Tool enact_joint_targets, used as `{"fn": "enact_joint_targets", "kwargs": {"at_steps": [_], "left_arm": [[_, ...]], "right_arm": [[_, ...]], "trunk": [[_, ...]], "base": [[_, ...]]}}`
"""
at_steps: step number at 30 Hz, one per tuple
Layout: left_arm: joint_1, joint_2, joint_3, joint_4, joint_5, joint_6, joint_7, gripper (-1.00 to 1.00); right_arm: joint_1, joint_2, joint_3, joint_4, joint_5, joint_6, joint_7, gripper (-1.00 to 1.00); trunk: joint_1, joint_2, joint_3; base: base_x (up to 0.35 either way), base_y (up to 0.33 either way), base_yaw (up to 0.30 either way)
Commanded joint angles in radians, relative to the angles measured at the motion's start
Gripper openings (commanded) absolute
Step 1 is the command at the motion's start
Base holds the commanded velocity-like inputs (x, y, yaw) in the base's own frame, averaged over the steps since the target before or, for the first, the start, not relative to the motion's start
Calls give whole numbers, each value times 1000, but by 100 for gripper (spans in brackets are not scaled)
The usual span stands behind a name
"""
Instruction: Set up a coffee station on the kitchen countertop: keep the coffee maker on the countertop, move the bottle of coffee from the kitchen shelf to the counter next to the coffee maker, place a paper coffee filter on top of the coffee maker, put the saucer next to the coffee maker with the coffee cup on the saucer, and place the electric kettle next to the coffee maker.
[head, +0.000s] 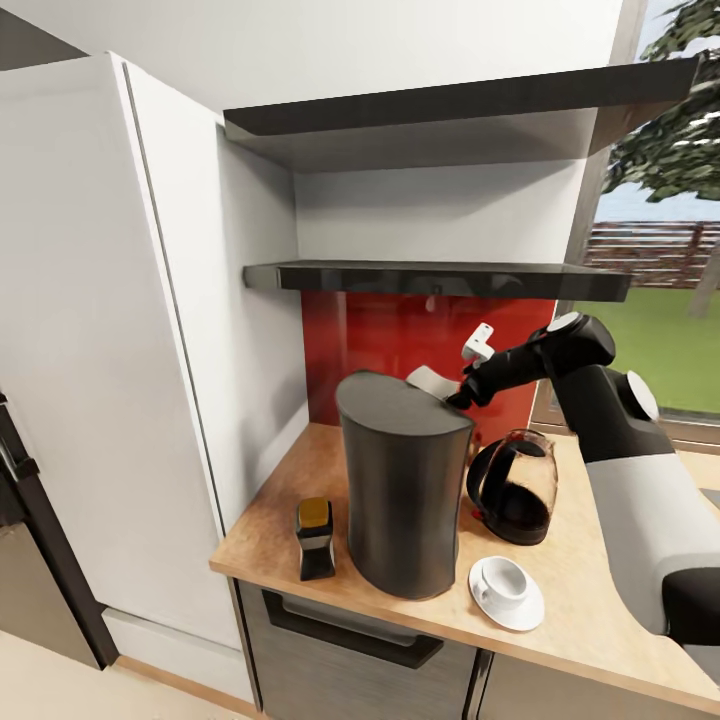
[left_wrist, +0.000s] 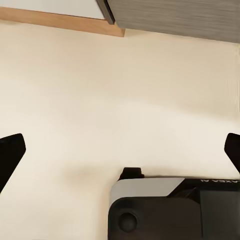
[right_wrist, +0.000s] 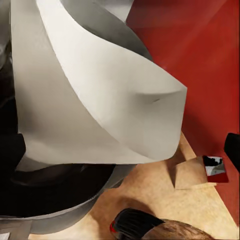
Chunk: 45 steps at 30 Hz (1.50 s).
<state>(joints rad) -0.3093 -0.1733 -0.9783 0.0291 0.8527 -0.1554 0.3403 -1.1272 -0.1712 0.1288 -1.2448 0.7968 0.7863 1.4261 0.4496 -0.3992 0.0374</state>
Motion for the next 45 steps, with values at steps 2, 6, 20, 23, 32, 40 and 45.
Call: {"fn": "enact_joint_targets", "kwargs": {"at_steps": [2,6,20,23,32,40,45], "left_arm": [[-1,-1,-8,3,8,-4,0,100],[-1,-1,-8,3,8,-4,-1,100],[-1,-1,-8,3,8,-4,-1,100],[-1,-1,-8,3,8,-4,-1,100],[-1,-1,-8,3,8,-4,-1,100],[-1,-1,-8,3,8,-4,-1,100],[-1,-1,-8,3,8,-4,-1,100]], "right_arm": [[-11,-1,2,5,4,10,5,100],[-29,-2,2,16,4,10,5,100],[-70,-11,-13,27,5,10,4,100],[-90,-13,-14,44,5,10,2,100],[-106,-13,-48,53,5,10,-20,100],[-107,-13,-49,52,3,11,-21,100],[-107,-13,-50,52,2,12,-21,100]], "trunk": [[0,-1,-1],[0,-1,-1],[0,-1,-1],[0,-1,-1],[0,-1,-1],[0,-1,-1],[0,-1,-1]], "base": [[0,0,0],[0,0,0],[0,0,0],[0,0,0],[0,0,0],[-185,-49,0],[-320,-89,0]]}}
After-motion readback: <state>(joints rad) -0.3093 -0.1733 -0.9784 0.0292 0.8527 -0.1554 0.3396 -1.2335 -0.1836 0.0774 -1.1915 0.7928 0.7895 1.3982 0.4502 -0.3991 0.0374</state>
